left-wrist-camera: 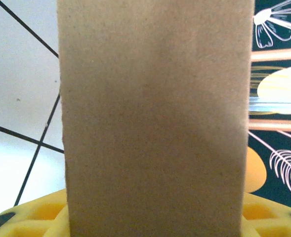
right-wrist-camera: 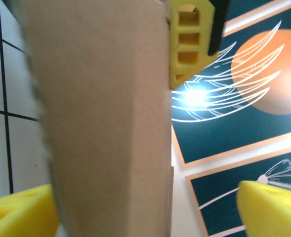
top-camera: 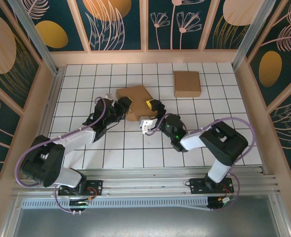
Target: Fold the paper box
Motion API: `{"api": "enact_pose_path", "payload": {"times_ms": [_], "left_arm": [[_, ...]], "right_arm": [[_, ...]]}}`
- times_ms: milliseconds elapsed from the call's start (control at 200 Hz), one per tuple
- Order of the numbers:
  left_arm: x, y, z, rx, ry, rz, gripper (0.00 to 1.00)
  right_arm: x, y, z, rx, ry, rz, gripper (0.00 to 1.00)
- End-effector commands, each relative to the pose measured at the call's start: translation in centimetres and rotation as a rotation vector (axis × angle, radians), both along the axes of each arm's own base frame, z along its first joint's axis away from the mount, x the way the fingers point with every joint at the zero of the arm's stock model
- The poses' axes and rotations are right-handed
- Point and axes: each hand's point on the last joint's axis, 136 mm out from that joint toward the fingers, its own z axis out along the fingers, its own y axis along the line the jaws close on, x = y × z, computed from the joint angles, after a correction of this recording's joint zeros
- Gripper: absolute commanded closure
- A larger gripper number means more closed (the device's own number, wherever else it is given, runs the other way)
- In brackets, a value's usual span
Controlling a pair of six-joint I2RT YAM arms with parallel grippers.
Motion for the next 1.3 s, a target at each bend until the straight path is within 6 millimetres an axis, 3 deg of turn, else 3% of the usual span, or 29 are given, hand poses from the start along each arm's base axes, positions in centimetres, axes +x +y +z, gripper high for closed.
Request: {"api": "enact_pose_path", "payload": {"times_ms": [0, 150, 260, 405, 591, 716, 906, 1091, 1296], "left_arm": [[-1.8, -1.7, 2.2, -0.151, 0.041, -0.061, 0.53], [-1.9, -1.0, 2.3, -0.151, 0.038, -0.033, 0.53], [-1.8, -0.7, 2.7, -0.148, 0.022, -0.025, 0.53], [-1.6, -0.4, 3.0, -0.136, 0.014, -0.017, 0.53], [-1.7, -0.3, 3.0, -0.133, 0.012, -0.015, 0.53], [-1.9, -0.2, 3.0, -0.137, 0.015, -0.015, 0.53], [-2.4, 0.4, 3.0, -0.153, 0.028, 0.009, 0.51], [-2.7, 1.3, 2.7, -0.18, 0.045, 0.05, 0.5], [-2.9, 1.8, 4.0, -0.205, 0.009, 0.053, 0.34]], "right_arm": [[2.0, -0.8, 2.9, 0.046, -0.135, -0.128, 0.17], [1.4, -0.3, 1.8, 0.027, -0.098, -0.103, 0.23], [0.2, -0.1, 1.0, 0.009, -0.071, -0.058, 0.01], [-2.3, 0.5, -0.4, -0.009, 0.019, 0.06, 0.01], [-1.5, 1.0, -1.0, -0.016, 0.071, 0.054, 0.01], [1.2, 1.1, -0.4, -0.018, 0.039, -0.055, 0.01], [3.4, 1.1, 0.5, -0.032, -0.062, -0.15, 0.1], [3.5, 1.3, 1.2, -0.026, -0.08, -0.151, 0.37], [2.7, 1.2, 2.6, 0.006, -0.086, -0.137, 0.54]]}}
